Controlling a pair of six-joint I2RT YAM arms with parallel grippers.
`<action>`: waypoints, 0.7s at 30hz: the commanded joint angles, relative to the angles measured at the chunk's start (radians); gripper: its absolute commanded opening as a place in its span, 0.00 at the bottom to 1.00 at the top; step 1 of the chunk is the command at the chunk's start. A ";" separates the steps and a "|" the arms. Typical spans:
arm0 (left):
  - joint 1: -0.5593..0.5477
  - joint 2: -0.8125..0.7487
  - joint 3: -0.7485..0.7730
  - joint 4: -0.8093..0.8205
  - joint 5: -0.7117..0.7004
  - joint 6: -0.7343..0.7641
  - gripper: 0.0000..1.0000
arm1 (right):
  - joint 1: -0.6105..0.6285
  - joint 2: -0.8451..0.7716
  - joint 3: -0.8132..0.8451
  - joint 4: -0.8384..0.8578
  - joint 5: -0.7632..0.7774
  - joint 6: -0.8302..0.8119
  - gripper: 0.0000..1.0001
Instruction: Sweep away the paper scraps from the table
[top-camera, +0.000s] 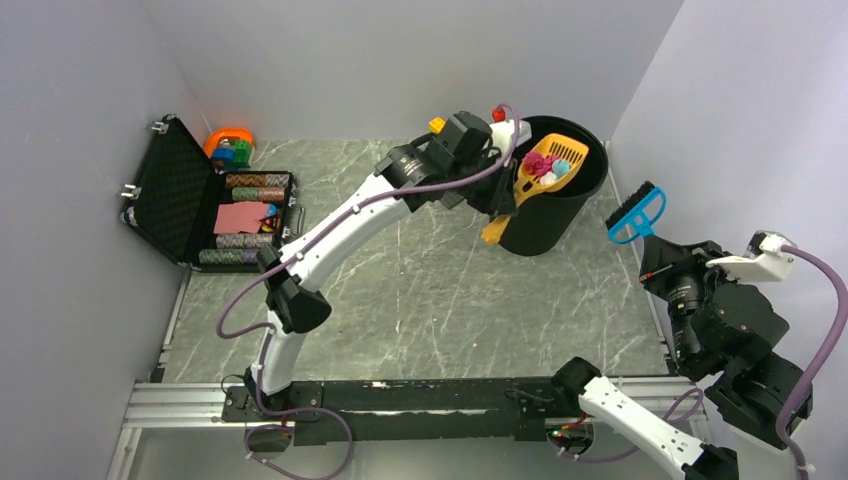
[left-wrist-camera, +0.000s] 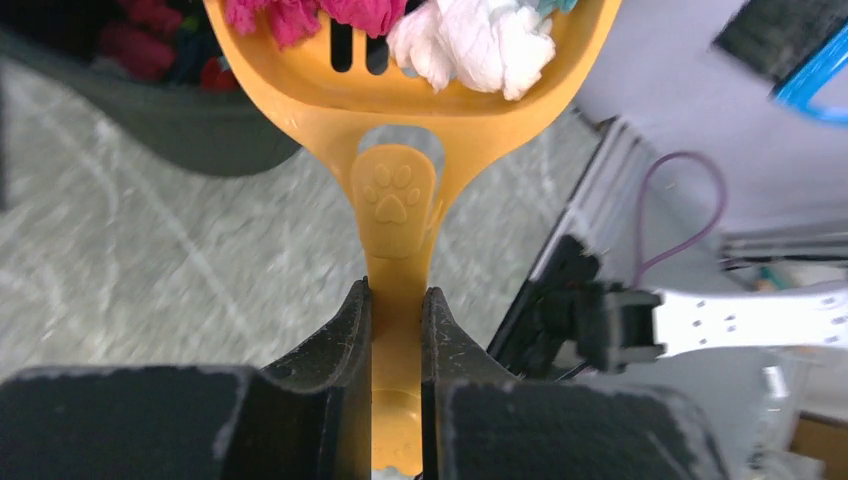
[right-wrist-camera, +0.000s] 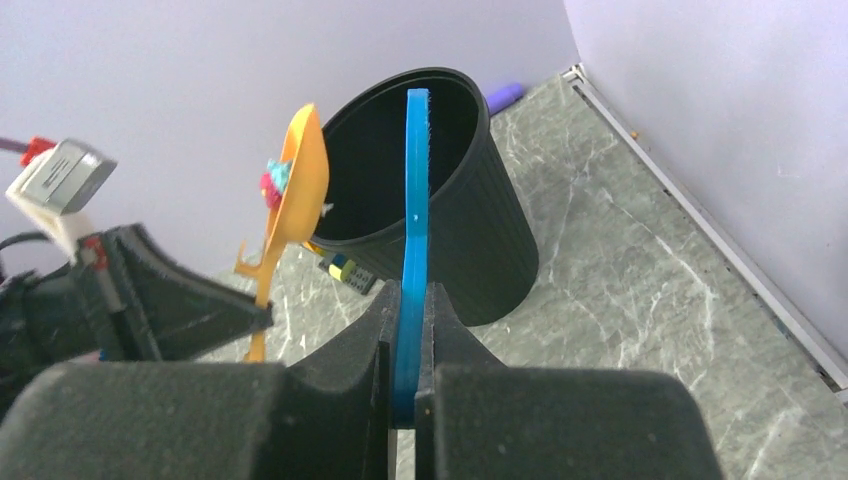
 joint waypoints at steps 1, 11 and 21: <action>0.068 0.073 0.035 0.312 0.295 -0.190 0.00 | 0.001 0.014 -0.001 0.032 0.023 0.002 0.00; 0.233 0.119 -0.271 0.977 0.637 -0.928 0.00 | 0.001 -0.015 -0.055 0.089 -0.035 -0.008 0.00; 0.245 0.092 -0.569 1.511 0.660 -1.412 0.00 | 0.001 -0.022 -0.086 0.090 -0.045 0.006 0.00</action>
